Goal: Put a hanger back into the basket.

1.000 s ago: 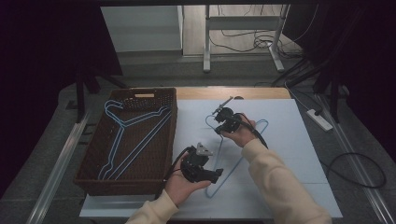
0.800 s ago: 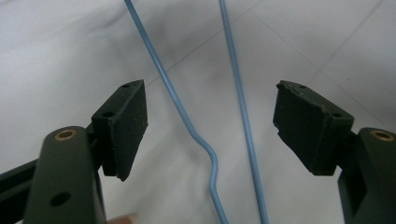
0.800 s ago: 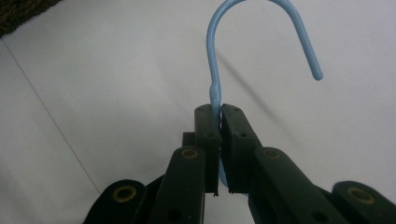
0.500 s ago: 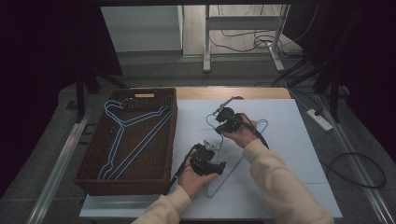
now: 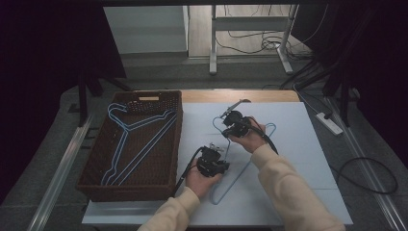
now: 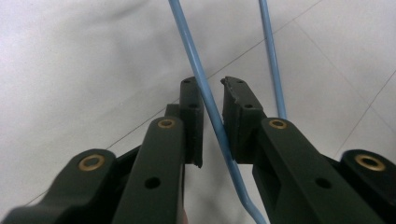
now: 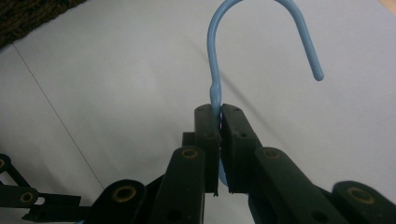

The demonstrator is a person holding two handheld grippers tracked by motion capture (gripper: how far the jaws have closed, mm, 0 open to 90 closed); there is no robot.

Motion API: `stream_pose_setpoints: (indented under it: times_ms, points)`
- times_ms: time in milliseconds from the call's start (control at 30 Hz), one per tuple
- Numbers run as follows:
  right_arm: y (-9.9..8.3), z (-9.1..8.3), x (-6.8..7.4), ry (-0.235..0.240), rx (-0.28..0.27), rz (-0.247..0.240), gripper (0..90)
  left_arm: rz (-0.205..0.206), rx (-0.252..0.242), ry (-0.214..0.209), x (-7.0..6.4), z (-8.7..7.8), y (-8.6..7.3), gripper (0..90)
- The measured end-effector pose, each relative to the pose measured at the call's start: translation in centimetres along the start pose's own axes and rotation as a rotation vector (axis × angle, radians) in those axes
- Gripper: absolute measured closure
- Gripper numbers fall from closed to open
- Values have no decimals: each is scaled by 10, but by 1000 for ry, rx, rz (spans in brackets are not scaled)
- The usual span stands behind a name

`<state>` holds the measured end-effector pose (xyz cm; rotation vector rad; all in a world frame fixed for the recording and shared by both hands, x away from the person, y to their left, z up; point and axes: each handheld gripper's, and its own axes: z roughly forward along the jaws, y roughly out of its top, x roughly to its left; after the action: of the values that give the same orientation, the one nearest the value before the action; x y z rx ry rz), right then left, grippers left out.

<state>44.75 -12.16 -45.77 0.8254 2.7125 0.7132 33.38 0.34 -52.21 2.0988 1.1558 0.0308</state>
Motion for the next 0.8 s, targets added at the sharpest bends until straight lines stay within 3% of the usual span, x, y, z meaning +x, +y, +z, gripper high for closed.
stream_pose_setpoints:
  times_ms: [167, 233, 300, 433, 467, 600, 667, 767, 800]
  points:
    - [-5, -7, -3, 9, -41, 18, 854, -42, -21, -10, 2, -3, 1, 814]
    - [-9, -12, -7, 27, -82, 33, 786, -69, -41, -21, 3, -6, 1, 826]
    - [-19, -24, -13, 67, -165, 91, 647, -88, -69, -40, 4, -9, 1, 859]
    - [-36, -44, -17, 108, -270, 145, 532, -90, -85, -46, 2, -11, 1, 862]
    - [-36, -44, -17, 108, -270, 145, 532, -90, -85, -46, 2, -11, 1, 862]
    - [-68, -77, -15, 133, -398, 194, 476, -102, -108, -70, 1, -15, 2, 862]
    - [-73, -81, -13, 136, -412, 197, 474, -106, -117, -77, 0, -16, 2, 862]
    - [-104, -97, -6, 160, -474, 219, 437, -109, -130, -91, -2, -21, 2, 862]
    - [-104, -97, -6, 160, -474, 219, 437, -110, -136, -95, -2, -22, 2, 862]
